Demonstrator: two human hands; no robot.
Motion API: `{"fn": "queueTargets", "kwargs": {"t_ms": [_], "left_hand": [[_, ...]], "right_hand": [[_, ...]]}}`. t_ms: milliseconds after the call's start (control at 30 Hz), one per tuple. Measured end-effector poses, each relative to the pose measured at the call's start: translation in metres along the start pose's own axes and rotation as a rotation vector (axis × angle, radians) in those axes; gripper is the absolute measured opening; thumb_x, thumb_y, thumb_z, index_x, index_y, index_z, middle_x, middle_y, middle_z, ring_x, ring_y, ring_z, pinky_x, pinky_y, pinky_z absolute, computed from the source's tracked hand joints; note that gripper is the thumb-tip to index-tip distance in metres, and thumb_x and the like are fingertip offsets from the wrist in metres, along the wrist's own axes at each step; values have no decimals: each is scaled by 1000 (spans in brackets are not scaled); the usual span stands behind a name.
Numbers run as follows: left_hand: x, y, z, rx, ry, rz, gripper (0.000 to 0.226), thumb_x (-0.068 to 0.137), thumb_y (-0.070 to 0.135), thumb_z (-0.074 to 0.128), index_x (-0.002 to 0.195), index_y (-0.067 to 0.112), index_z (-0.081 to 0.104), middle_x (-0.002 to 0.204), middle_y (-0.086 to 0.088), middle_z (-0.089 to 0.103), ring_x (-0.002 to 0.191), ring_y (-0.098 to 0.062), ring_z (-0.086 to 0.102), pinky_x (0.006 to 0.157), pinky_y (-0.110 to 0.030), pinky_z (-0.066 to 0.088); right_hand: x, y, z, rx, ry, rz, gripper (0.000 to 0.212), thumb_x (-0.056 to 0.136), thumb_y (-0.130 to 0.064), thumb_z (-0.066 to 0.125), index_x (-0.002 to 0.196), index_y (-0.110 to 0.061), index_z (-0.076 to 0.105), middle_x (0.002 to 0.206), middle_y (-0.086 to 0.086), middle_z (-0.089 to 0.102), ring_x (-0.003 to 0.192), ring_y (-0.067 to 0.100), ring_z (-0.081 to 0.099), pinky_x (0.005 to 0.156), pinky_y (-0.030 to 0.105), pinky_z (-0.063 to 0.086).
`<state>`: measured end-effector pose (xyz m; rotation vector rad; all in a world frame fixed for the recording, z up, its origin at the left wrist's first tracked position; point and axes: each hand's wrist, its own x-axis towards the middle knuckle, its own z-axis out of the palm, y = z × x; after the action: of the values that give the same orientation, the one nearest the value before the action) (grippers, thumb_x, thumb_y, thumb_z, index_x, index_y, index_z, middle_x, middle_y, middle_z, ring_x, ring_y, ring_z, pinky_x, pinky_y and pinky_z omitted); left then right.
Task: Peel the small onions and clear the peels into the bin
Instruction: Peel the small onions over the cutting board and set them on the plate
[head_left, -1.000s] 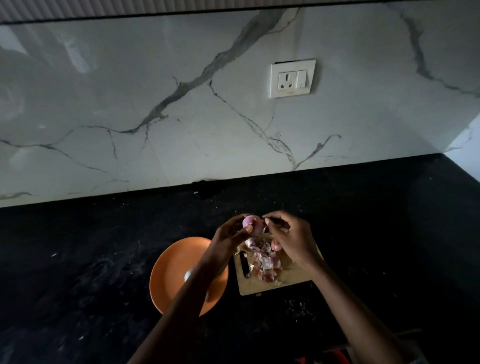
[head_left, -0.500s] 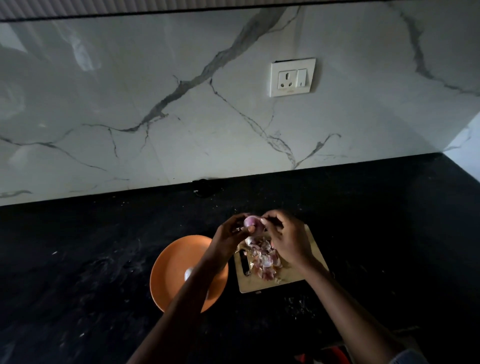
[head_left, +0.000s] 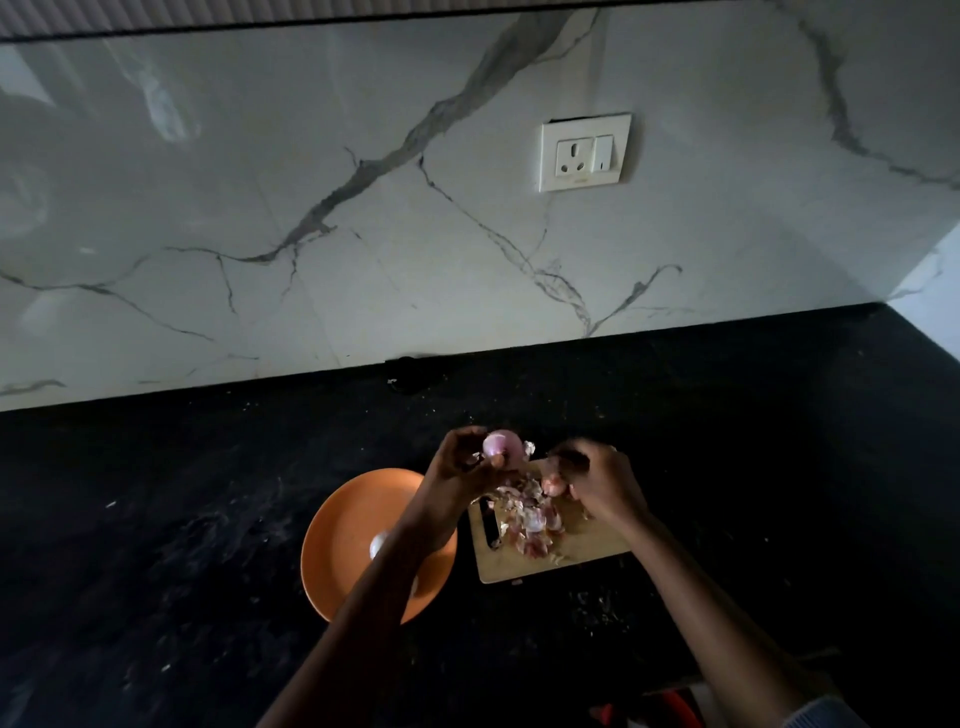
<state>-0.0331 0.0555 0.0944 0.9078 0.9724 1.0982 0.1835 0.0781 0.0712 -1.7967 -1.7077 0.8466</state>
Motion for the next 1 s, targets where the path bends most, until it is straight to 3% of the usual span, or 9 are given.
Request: {"fn": "queueTargets", "kwargs": {"t_ms": [100, 267, 400, 633, 767, 900, 1000], "left_hand": [[0, 1, 3, -33, 6, -24, 36, 84, 12, 67, 118, 8, 56, 111, -8, 71, 96, -20, 70, 82, -33, 57], [0, -1, 10, -142, -5, -61, 41, 83, 16, 65, 122, 7, 55, 114, -8, 69, 101, -21, 68, 86, -33, 57], [1, -5, 10, 30, -24, -5, 45, 79, 16, 77, 119, 9, 58, 116, -16, 68, 101, -26, 67, 85, -37, 56], [0, -3, 9, 129, 42, 0, 51, 71, 15, 81, 118, 6, 61, 105, -13, 74, 90, -21, 72, 74, -28, 56], [-1, -1, 14, 201, 91, 19, 33, 73, 14, 83, 102, 12, 66, 91, -4, 76, 82, -14, 73, 70, -25, 55], [2, -1, 13, 224, 96, 23, 38, 81, 10, 80, 113, 3, 63, 102, -11, 75, 91, -22, 74, 73, -25, 57], [3, 0, 15, 217, 96, 33, 40, 82, 8, 79, 117, 0, 61, 108, -13, 72, 94, -19, 73, 76, -24, 58]], "right_hand": [[-2, 1, 3, -48, 9, -70, 26, 96, -28, 65, 119, -17, 71, 112, 0, 72, 88, 2, 61, 64, 0, 40], [-9, -38, -13, 192, -6, -260, 28, 95, -32, 66, 121, -21, 70, 110, -13, 72, 96, -8, 66, 78, 5, 47], [-12, -54, -16, 153, -45, -383, 29, 90, -33, 71, 116, -20, 74, 106, -20, 69, 97, -14, 63, 82, 9, 50], [-11, -47, -11, 49, 15, -470, 25, 90, -22, 74, 113, -13, 75, 104, -8, 75, 86, -19, 62, 73, 5, 49], [-14, -47, -11, 61, 73, -475, 19, 87, -15, 76, 106, -10, 76, 99, -4, 76, 85, -18, 63, 71, 3, 48], [-16, -47, -8, 35, 130, -488, 15, 84, -12, 79, 99, -8, 76, 91, -1, 77, 80, -15, 63, 65, 0, 45], [-15, -47, -7, 18, 170, -500, 16, 82, -10, 81, 96, -8, 75, 92, 0, 76, 79, -2, 68, 70, 0, 46]]}}
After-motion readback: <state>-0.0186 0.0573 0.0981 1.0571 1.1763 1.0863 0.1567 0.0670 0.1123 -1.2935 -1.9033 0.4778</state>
